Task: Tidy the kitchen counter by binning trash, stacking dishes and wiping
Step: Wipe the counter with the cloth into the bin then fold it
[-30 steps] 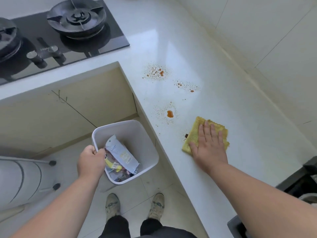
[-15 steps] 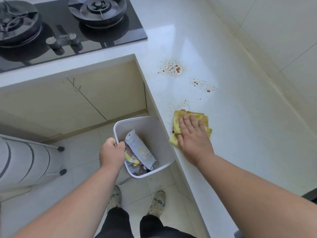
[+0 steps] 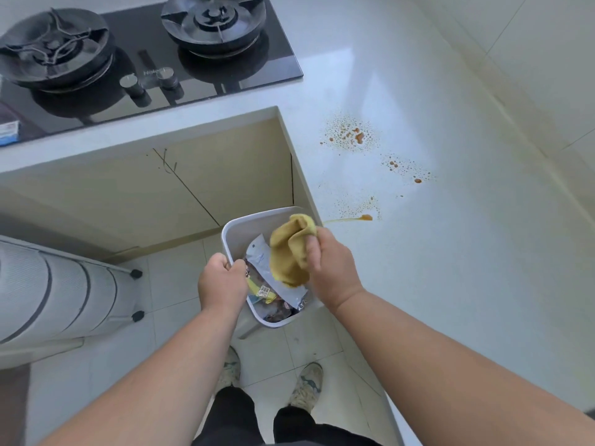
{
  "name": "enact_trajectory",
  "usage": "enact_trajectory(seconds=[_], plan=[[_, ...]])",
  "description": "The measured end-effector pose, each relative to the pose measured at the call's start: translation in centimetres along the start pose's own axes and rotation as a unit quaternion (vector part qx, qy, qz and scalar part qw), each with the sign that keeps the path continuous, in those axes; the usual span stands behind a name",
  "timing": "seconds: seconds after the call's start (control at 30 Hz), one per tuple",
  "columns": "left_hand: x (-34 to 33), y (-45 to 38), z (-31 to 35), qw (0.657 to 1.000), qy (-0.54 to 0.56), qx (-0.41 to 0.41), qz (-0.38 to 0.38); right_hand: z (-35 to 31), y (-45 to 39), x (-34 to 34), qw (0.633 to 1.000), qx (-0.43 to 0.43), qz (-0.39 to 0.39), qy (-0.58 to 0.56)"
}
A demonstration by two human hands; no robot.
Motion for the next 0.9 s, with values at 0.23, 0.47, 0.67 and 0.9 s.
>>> enact_trajectory(seconds=[0.23, 0.47, 0.67, 0.9], plan=[[0.0, -0.9, 0.6, 1.0, 0.017, 0.005, 0.005, 0.7, -5.0, 10.9, 0.983, -0.001, 0.182, -0.009], [-0.8, -1.4, 0.4, 1.0, 0.019, 0.007, 0.005, 9.8, -9.5, 12.0, 0.978, -0.069, 0.036, 0.196], [-1.0, -3.1, 0.7, 1.0, 0.008, 0.006, 0.003, 8.6, -9.6, 5.6, 0.965, -0.011, -0.027, 0.26], [-1.4, -5.2, 1.5, 1.0, -0.007, 0.003, -0.021, 3.1, -8.9, -0.4, 0.954, 0.074, -0.015, 0.288]])
Point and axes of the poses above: each hand's wrist, its own y-axis away from the middle knuckle, its own x-axis out of the back of the hand, z = x × y, the point moved 9 cm from there along -y, towards the middle knuckle, and after that the axes turned 11 degrees about y, right-handed, at the moved point
